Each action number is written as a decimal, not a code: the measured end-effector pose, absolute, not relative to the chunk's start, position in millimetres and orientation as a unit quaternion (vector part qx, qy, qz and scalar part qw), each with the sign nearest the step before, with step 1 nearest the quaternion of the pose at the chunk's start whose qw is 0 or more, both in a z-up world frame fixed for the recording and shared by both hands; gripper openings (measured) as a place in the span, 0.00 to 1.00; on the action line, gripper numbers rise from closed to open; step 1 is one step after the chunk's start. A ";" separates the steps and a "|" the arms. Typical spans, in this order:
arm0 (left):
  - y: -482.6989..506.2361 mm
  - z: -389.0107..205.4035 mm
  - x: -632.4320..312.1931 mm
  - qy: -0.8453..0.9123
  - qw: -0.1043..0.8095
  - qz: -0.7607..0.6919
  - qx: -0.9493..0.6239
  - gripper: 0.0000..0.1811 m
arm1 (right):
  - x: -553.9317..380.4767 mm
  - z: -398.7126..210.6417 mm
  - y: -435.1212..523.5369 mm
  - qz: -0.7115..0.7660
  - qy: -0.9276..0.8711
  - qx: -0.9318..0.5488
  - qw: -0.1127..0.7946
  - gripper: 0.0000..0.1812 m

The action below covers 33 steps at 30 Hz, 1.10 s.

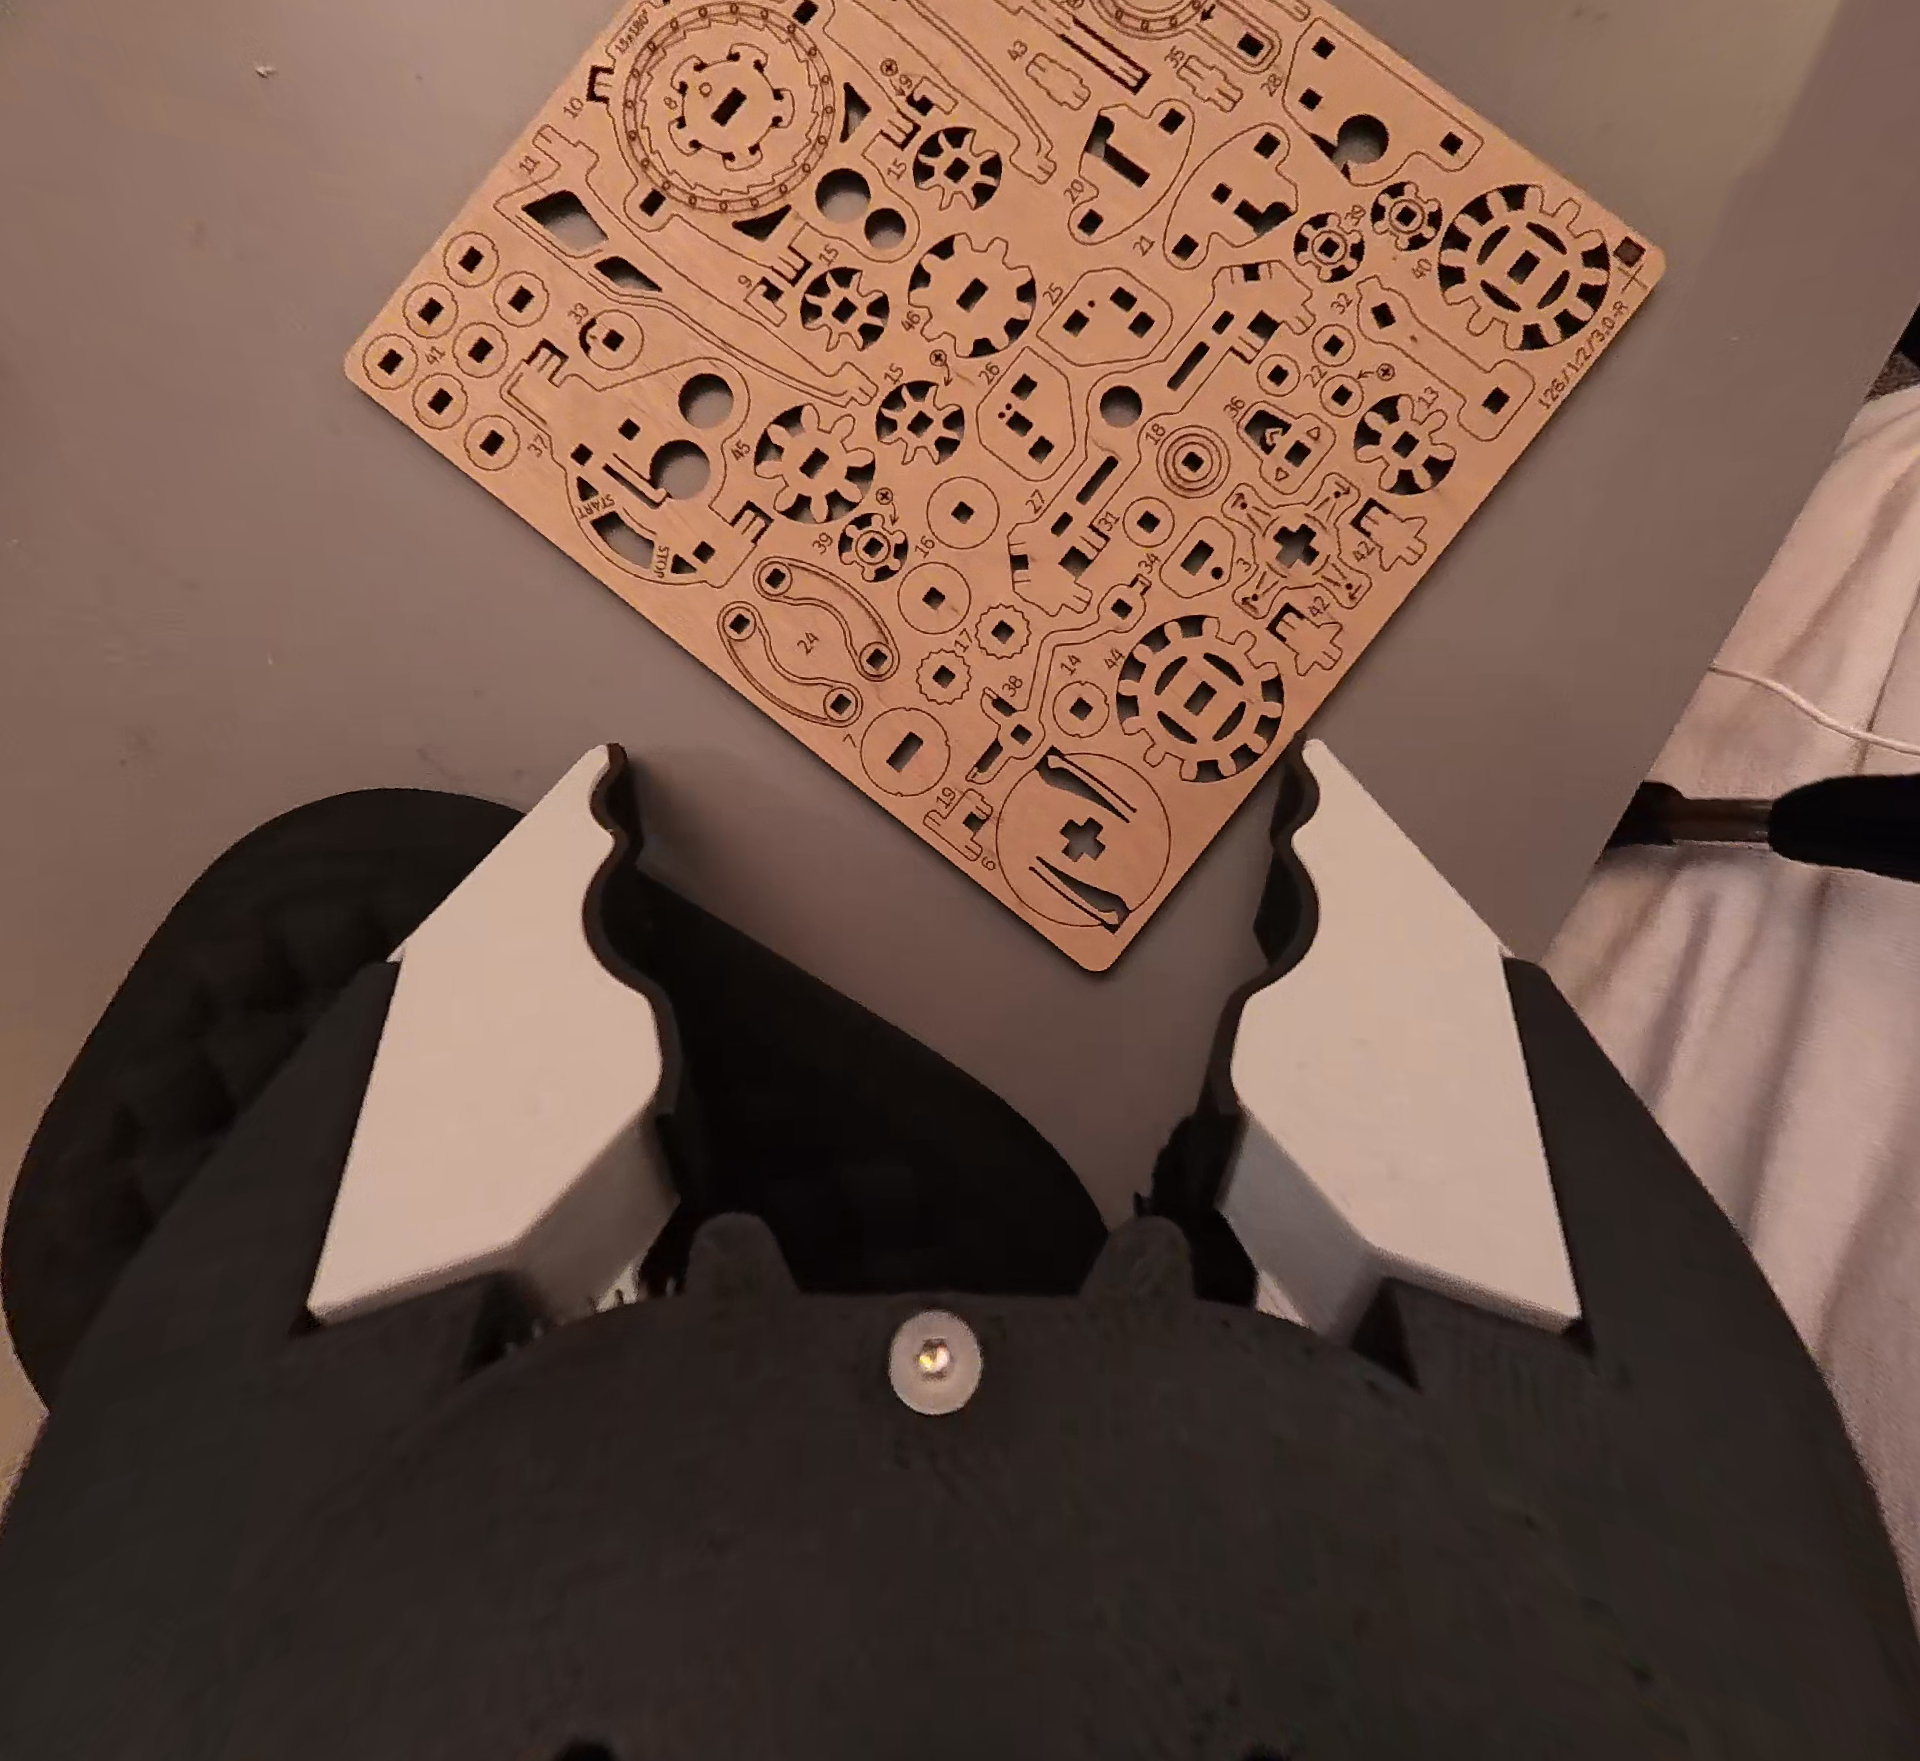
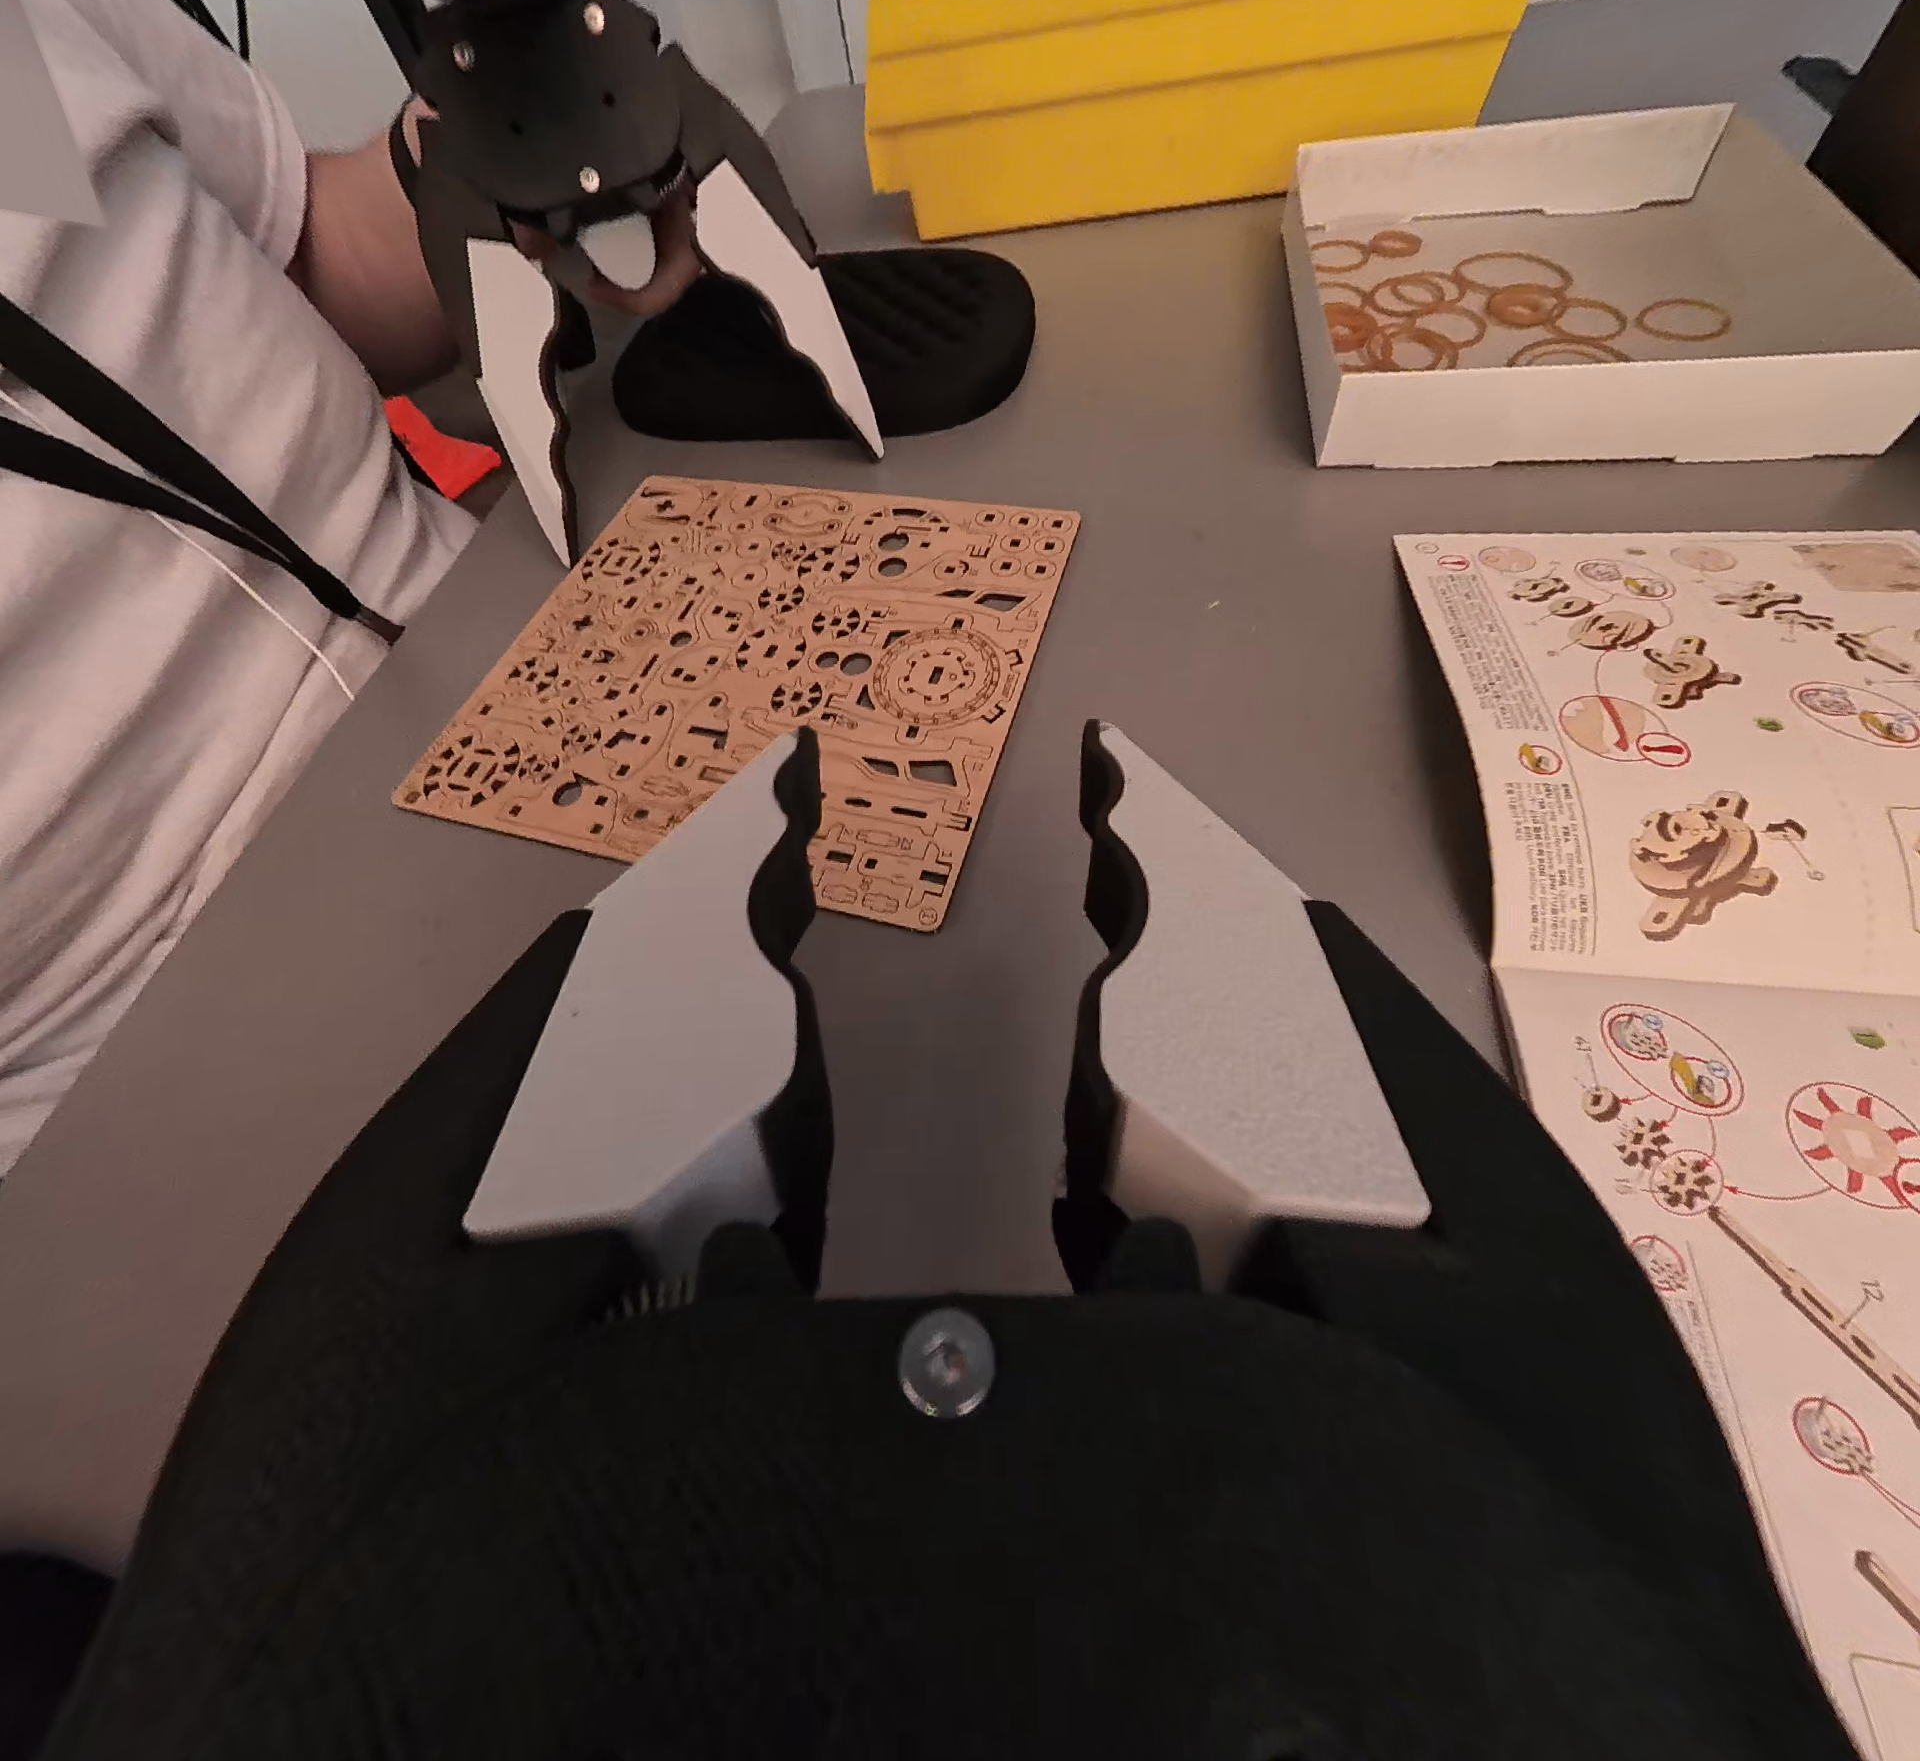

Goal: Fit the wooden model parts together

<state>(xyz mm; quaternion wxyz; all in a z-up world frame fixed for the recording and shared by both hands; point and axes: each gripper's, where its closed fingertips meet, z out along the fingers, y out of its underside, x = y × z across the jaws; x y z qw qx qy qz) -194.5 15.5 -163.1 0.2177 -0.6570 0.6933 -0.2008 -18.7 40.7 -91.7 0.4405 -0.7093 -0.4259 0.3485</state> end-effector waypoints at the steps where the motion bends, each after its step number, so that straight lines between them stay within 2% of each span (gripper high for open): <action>1: 15.4 -163.1 -194.4 0.693 0.218 -0.200 -0.658 0.66 | -17.8 -89.0 41.9 0.352 -0.420 -0.708 0.446 0.27; 25: 19.3 -163.0 -158.1 0.678 0.231 -0.209 -0.666 0.63 | -2.8 -86.9 56.1 0.346 -0.374 -0.721 0.470 0.27; 33: 29.5 -161.9 -143.8 0.668 0.241 -0.223 -0.667 0.59 | 20.0 -116.6 48.2 0.298 -0.400 -0.760 0.417 0.29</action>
